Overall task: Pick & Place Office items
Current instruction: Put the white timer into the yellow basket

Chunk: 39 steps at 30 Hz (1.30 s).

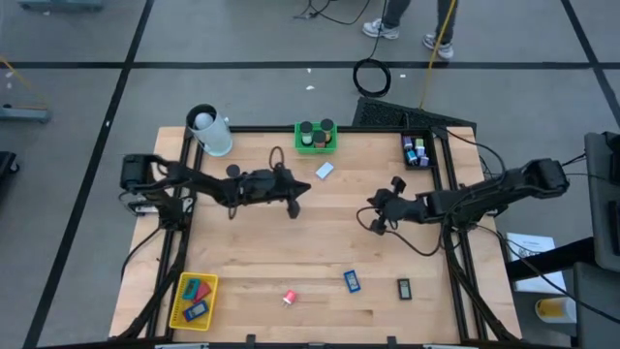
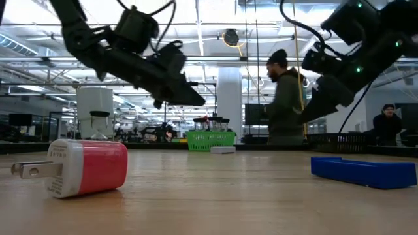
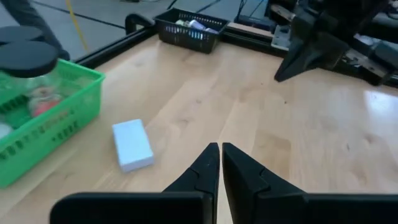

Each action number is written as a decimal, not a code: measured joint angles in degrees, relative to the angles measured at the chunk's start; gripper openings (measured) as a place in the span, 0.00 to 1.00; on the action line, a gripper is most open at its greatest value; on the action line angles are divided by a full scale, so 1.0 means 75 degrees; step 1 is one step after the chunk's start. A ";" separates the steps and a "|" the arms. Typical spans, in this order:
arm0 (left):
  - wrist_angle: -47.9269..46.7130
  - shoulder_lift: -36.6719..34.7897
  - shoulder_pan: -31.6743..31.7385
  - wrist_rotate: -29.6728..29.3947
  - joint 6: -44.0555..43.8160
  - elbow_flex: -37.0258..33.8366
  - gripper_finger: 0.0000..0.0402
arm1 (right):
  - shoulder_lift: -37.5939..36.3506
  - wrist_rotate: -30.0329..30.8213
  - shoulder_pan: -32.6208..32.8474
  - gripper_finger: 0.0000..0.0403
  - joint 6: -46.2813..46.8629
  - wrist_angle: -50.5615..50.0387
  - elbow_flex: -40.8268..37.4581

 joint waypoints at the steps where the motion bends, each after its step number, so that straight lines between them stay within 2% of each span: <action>1: -0.0009 0.0173 0.0010 -0.0046 -0.0084 0.0153 0.06 | -0.0004 -0.0055 -0.0069 0.00 -0.0192 0.0573 -0.0241; 5: -0.0385 0.0751 0.0211 -0.0363 -0.0713 0.0764 0.06 | -0.0214 -0.0787 -0.0452 0.00 -0.1059 0.2835 -0.1176; 10: -0.1494 0.0990 0.0441 -0.0693 -0.1086 0.1480 0.13 | -0.0755 -0.1090 -0.1038 0.00 -0.1878 0.4554 -0.2132; 15: -0.2521 0.1267 0.0451 -0.1312 -0.1073 0.2163 0.33 | -0.1230 -0.1804 -0.1437 0.00 -0.2175 0.5168 -0.2571; 22: -0.3503 0.2449 0.0699 -0.1311 -0.1400 0.3348 0.68 | -0.1491 -0.2006 -0.1472 0.00 -0.2159 0.5279 -0.2636; 27: -0.4372 0.2817 0.0731 -0.1809 -0.1211 0.4302 0.84 | -0.1526 -0.2009 -0.1420 0.00 -0.2129 0.5300 -0.2636; 34: -0.5018 0.3207 0.0942 -0.1867 -0.1412 0.4761 0.88 | -0.1523 -0.2012 -0.1379 0.00 -0.2132 0.5371 -0.2636; 39: -0.4963 0.3308 0.1002 -0.1550 -0.1526 0.4755 0.81 | -0.1523 -0.2012 -0.1379 0.00 -0.2158 0.5433 -0.2636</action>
